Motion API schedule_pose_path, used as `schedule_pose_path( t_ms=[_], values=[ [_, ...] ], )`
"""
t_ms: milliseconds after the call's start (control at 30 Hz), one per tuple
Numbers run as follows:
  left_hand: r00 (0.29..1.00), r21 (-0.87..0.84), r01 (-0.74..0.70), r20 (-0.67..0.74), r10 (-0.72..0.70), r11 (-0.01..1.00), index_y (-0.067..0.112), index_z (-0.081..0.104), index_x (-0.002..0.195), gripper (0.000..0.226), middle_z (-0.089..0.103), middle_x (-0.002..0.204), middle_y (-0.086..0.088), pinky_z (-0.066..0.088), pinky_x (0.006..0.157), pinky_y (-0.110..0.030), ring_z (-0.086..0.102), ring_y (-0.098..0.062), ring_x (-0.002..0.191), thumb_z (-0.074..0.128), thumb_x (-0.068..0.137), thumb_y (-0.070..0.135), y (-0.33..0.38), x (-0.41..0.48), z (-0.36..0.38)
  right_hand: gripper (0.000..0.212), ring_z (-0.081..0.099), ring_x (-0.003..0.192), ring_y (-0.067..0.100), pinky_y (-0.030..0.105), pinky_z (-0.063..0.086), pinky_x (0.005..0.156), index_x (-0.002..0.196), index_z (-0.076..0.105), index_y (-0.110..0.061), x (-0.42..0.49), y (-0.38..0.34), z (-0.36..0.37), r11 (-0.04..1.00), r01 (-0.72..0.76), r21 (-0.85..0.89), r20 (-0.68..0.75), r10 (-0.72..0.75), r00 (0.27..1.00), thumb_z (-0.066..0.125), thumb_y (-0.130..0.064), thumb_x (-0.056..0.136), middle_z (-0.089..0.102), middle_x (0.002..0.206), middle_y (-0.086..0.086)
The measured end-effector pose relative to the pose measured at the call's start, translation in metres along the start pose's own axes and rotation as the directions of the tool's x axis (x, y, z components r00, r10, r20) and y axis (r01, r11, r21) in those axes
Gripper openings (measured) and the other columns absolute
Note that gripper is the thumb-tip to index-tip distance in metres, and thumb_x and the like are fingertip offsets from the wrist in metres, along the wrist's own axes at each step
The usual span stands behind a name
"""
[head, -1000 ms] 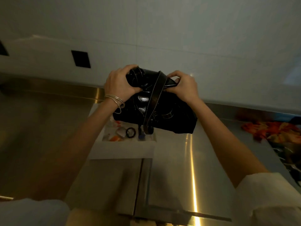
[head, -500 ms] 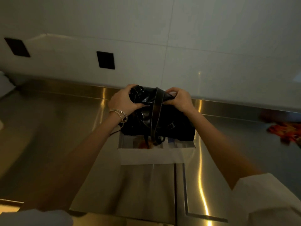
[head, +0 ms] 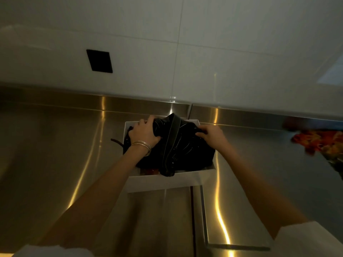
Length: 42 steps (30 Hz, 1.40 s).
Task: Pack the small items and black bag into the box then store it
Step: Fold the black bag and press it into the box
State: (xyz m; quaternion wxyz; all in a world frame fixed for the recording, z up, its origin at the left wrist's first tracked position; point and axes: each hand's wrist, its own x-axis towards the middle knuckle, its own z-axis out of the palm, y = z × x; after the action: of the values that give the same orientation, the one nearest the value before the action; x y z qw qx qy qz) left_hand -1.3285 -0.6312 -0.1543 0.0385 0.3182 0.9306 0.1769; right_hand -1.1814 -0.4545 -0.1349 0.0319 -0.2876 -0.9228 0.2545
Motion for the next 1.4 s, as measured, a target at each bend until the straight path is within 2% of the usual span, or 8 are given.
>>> schedule_pose_path(
  t_ms=[267, 467, 567, 667, 833, 933, 1033, 1400],
  values=[
    [0.995, 0.050, 0.031, 0.095, -0.035, 0.998, 0.022, 0.045, 0.121, 0.058, 0.063, 0.107, -0.009, 0.048, 0.076, -0.039, 0.060, -0.030, 0.096, 0.069, 0.073, 0.044, -0.006, -0.009, 0.015, 0.023, 0.059, 0.105, 0.033, 0.036, 0.044, 0.086, 0.108, 0.062, 0.001, 0.012, -0.013, 0.043, 0.914, 0.073, -0.399, 0.100, -0.036, 0.994, 0.044, -0.003, 0.093, 0.063, 0.112, 0.020],
    [0.994, 0.058, 0.085, 0.065, -0.089, 0.995, 0.018, 0.036, 0.130, 0.066, 0.051, 0.123, -0.015, 0.045, 0.083, -0.044, 0.049, -0.032, 0.112, 0.065, 0.077, 0.045, -0.005, -0.019, 0.018, 0.038, 0.058, 0.110, 0.027, 0.035, 0.047, 0.092, 0.125, 0.053, -0.006, -0.001, -0.020, 0.008, 0.991, 0.102, -0.084, 0.208, -0.083, 0.975, 0.057, -0.023, 0.091, 0.061, 0.120, 0.017],
    [0.993, -0.010, 0.070, 0.092, -0.069, 0.997, 0.018, 0.029, 0.136, 0.075, 0.045, 0.130, -0.016, 0.043, 0.087, -0.046, 0.044, -0.033, 0.118, 0.066, 0.077, 0.045, -0.009, -0.021, 0.018, 0.068, 0.027, 0.137, 0.021, 0.035, 0.029, 0.110, 0.142, 0.030, -0.017, -0.036, -0.050, 0.003, 0.948, 0.308, 0.085, 0.038, -0.312, 0.949, 0.062, -0.036, 0.085, 0.028, 0.151, 0.008],
    [0.986, -0.177, 0.029, 0.168, 0.001, 0.984, 0.019, 0.019, 0.143, 0.083, 0.038, 0.137, -0.017, 0.038, 0.097, -0.045, 0.039, -0.033, 0.124, 0.067, 0.078, 0.040, -0.018, -0.021, 0.004, 0.075, -0.001, 0.145, 0.023, 0.042, 0.010, 0.116, 0.144, 0.026, -0.028, -0.053, -0.074, 0.022, 0.868, 0.493, -0.056, 0.127, -0.484, 0.866, 0.062, -0.049, 0.081, 0.007, 0.158, 0.002],
    [0.986, -0.007, -0.155, 0.066, 0.155, 0.988, 0.018, 0.026, 0.143, 0.070, 0.041, 0.139, -0.010, 0.027, 0.107, -0.036, 0.030, -0.027, 0.129, 0.062, 0.085, 0.028, -0.048, -0.041, -0.017, 0.074, -0.022, 0.141, 0.032, 0.063, -0.009, 0.110, 0.136, 0.039, -0.030, -0.026, -0.060, 0.037, 0.887, 0.404, -0.223, 0.226, -0.356, 0.907, 0.066, -0.058, 0.072, -0.004, 0.158, 0.008],
    [0.956, -0.089, -0.225, 0.173, 0.237, 0.970, 0.026, 0.018, 0.146, 0.088, 0.030, 0.148, -0.005, 0.022, 0.110, -0.041, 0.023, -0.027, 0.134, 0.058, 0.075, 0.058, -0.057, -0.050, -0.018, 0.097, -0.025, 0.140, 0.032, 0.061, -0.013, 0.109, 0.145, 0.022, -0.027, -0.002, -0.043, 0.032, 0.887, 0.350, -0.303, 0.249, -0.280, 0.927, 0.070, -0.058, 0.067, -0.010, 0.158, 0.009],
    [0.916, -0.062, -0.332, 0.215, 0.338, 0.941, 0.034, 0.002, 0.146, 0.110, 0.008, 0.156, 0.001, 0.011, 0.114, -0.053, 0.006, -0.027, 0.141, 0.036, 0.053, 0.084, -0.037, -0.054, -0.007, 0.106, -0.024, 0.141, 0.031, 0.062, -0.011, 0.111, 0.147, 0.013, -0.029, 0.016, -0.028, 0.035, 0.887, 0.333, -0.320, 0.284, -0.246, 0.927, 0.070, -0.062, 0.064, -0.007, 0.159, 0.005],
    [0.912, 0.150, -0.326, 0.310, 0.269, 0.934, 0.011, -0.020, 0.143, 0.136, -0.026, 0.152, -0.005, -0.014, 0.108, -0.058, -0.027, -0.023, 0.138, 0.057, 0.055, 0.081, 0.000, -0.035, 0.012, 0.106, 0.023, 0.141, 0.025, 0.056, 0.007, 0.117, 0.143, 0.026, -0.026, 0.024, -0.016, 0.056, 0.938, 0.233, -0.258, 0.171, -0.193, 0.966, 0.073, -0.064, 0.057, 0.024, 0.154, 0.001]
  ],
)
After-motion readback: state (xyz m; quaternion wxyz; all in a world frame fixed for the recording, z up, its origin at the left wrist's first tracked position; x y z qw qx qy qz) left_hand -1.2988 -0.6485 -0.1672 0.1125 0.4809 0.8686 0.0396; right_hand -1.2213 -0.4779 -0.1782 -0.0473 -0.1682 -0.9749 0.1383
